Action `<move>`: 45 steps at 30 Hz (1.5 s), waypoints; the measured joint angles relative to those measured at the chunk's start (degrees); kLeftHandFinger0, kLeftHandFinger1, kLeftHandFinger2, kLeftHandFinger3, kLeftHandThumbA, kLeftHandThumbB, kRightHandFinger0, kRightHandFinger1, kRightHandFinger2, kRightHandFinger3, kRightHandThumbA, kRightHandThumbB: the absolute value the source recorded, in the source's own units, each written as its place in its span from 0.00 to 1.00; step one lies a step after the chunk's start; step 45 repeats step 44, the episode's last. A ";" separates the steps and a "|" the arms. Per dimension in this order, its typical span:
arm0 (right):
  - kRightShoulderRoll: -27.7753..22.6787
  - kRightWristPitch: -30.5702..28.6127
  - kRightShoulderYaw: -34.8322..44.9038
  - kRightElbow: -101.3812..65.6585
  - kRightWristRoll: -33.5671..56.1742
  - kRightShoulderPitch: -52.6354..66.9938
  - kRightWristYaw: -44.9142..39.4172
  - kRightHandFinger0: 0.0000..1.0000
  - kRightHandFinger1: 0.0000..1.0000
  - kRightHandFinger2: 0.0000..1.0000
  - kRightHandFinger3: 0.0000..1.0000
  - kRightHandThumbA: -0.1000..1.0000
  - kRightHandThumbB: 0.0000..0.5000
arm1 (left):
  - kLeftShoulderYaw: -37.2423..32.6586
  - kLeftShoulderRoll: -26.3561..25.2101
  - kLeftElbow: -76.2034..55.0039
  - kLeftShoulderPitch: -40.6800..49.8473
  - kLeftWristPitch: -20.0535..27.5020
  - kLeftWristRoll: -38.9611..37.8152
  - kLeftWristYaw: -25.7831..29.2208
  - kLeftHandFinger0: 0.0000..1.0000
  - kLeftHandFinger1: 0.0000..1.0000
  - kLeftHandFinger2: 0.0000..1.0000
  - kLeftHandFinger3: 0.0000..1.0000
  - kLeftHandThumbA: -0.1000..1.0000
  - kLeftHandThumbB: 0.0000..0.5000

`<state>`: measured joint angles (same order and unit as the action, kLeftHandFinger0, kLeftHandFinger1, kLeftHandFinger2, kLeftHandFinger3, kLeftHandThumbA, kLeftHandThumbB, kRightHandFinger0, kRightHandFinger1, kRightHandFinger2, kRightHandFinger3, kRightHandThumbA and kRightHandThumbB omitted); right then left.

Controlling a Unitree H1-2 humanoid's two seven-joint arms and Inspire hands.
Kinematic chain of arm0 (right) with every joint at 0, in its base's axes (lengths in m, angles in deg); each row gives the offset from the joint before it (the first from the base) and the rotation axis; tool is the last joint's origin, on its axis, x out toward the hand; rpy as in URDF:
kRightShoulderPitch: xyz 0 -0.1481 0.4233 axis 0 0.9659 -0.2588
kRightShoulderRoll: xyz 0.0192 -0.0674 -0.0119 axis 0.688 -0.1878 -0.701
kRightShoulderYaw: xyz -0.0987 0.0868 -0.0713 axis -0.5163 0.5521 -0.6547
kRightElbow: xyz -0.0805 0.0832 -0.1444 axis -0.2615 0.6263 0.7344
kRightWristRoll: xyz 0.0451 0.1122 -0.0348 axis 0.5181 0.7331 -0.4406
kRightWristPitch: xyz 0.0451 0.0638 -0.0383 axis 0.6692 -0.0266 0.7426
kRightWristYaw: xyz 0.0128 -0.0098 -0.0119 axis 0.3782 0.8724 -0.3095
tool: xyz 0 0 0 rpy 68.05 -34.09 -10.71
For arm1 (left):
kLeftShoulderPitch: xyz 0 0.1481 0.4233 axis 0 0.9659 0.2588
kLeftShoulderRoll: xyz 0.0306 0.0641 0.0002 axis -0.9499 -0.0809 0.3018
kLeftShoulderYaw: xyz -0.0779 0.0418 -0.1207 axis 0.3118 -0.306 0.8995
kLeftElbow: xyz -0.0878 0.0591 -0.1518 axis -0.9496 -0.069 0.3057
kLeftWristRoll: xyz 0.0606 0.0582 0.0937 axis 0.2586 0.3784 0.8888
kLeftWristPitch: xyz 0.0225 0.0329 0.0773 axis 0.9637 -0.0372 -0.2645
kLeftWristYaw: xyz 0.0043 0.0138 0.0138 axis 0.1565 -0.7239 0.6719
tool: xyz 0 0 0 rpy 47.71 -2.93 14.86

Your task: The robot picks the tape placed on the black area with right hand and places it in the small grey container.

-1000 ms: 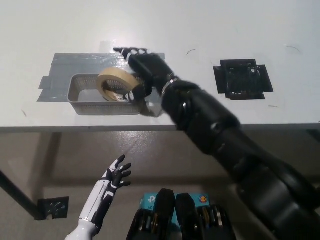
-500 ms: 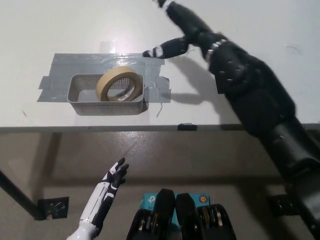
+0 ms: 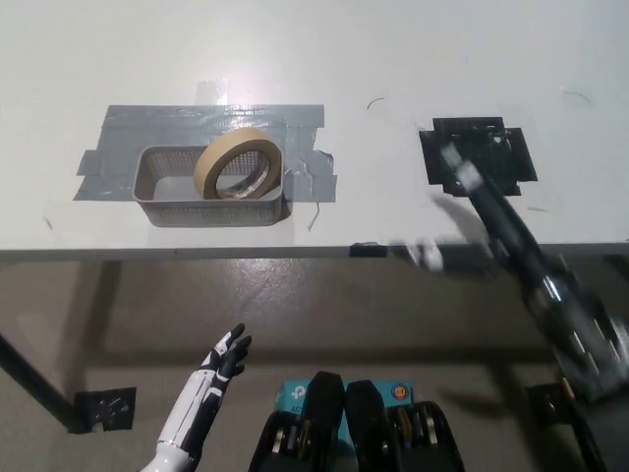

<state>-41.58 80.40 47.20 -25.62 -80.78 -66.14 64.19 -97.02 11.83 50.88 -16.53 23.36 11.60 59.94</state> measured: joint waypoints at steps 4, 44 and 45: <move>-0.04 -0.26 3.19 -7.94 3.99 12.83 0.00 1.00 1.00 1.00 1.00 1.00 0.78 | 0.02 0.10 0.01 1.23 0.23 0.00 0.02 1.00 1.00 1.00 1.00 1.00 0.26; 6.21 -15.03 9.08 4.40 17.21 17.13 -0.27 1.00 1.00 1.00 1.00 1.00 0.33 | 5.90 0.50 0.60 -2.22 3.88 0.04 0.96 1.00 1.00 1.00 1.00 1.00 0.27; 6.21 -15.03 9.08 4.40 17.21 17.13 -0.27 1.00 1.00 1.00 1.00 1.00 0.33 | 5.90 0.50 0.60 -2.22 3.88 0.04 0.96 1.00 1.00 1.00 1.00 1.00 0.27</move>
